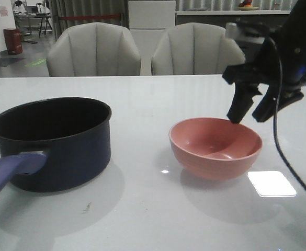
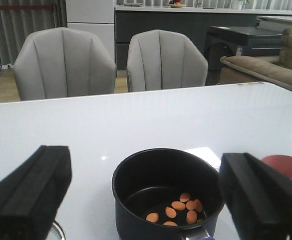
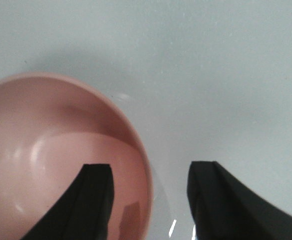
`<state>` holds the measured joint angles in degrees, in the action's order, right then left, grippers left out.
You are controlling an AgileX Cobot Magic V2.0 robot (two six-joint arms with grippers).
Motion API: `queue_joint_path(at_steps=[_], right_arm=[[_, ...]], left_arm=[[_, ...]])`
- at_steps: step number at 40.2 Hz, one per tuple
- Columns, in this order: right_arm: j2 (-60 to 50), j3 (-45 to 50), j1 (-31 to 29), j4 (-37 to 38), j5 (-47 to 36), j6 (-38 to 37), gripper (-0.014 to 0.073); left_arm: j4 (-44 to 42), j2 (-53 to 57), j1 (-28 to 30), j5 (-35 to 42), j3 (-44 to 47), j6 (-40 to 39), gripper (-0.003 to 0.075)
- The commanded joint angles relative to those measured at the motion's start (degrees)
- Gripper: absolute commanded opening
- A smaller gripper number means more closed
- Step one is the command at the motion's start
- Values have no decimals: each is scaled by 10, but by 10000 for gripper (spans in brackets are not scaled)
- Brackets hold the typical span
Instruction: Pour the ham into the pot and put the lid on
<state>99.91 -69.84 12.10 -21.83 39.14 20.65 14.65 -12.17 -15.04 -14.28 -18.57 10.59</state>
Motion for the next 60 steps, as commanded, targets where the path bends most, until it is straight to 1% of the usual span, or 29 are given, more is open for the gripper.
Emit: queue_joint_path(at_steps=[1,5,10,16,21,27,31,40,47,52,54,56,60], right_arm=[[-84,-18,-2,6,-16,9,456],[-148,-13,-2,6,-23,9,456],[-231,14,-2,3,-54,9,456],[-349,83,-2,-8,-126,9,456],[-441,163,14,-29,-191,9,456],[-547,260,49,-30,-279,9,456],[-613,328,65,-30,-323,9,456],[-795,493,70,-32,-409,9,456],[-888,574,70,-32,-419,9,456],[-910,607,70,-32,-419,9,450],[-910,616,70,-32,-422,9,412],[-910,617,70,-32,-422,9,344],[-910,617,70,-32,-422,9,156]], left_arm=[[7,-4,-4,49,-15,-3,636],[7,-4,-4,49,-15,-3,636],[7,-4,-4,49,-15,-3,636],[7,-4,-4,49,-15,-3,637],[7,-4,-4,49,-15,-3,637],[7,-4,-4,49,-15,-3,637],[7,-4,-4,49,-15,-3,637],[7,-4,-4,49,-15,-3,637],[7,-4,-4,49,-15,-3,636],[7,-4,-4,49,-15,-3,637],[7,-4,-4,49,-15,-3,637],[7,-4,-4,49,-15,-3,637],[7,-4,-4,49,-15,-3,637]])
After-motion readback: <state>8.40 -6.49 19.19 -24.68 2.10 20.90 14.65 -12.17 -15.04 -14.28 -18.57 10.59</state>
